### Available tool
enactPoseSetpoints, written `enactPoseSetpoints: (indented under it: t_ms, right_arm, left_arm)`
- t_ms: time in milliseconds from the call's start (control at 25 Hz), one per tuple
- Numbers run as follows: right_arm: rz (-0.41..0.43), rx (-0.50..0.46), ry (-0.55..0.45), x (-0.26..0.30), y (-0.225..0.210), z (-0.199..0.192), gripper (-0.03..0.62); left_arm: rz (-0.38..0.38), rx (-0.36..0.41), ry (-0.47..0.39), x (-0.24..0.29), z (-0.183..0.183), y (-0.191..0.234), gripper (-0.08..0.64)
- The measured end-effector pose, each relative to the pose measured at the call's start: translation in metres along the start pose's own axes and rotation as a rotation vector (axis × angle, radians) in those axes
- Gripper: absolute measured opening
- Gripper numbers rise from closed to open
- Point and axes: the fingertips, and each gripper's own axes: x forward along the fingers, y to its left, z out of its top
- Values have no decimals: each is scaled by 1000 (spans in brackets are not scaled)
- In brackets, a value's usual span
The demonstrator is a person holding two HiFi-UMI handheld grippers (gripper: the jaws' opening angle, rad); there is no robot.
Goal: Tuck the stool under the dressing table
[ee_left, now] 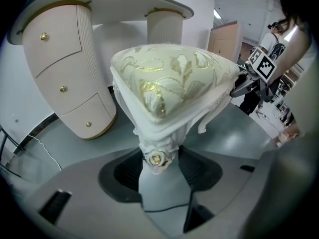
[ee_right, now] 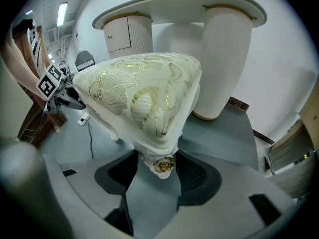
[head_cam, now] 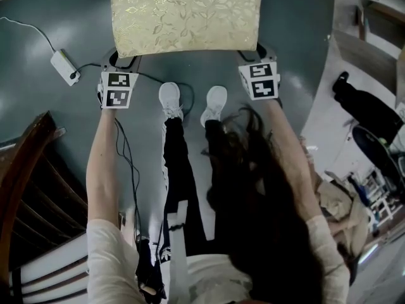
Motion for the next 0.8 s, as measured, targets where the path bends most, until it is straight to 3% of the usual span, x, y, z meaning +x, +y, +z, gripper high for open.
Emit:
enactPoseSetpoints:
  t_ms: [160, 240, 440, 800]
  right_arm:
    - [66, -31, 223, -47, 1, -19, 242]
    - [71, -25, 260, -50, -1, -11, 242]
    - [58, 18, 257, -58, 11, -23, 242]
    - [-32, 58, 119, -29, 8, -26, 244]
  left_arm:
    - [-130, -127, 129, -27, -21, -47, 225]
    - [-149, -140, 154, -26, -15, -42, 225]
    - [-141, -136, 161, -38, -23, -44, 224]
    - [-72, -84, 113, -20, -16, -30, 224]
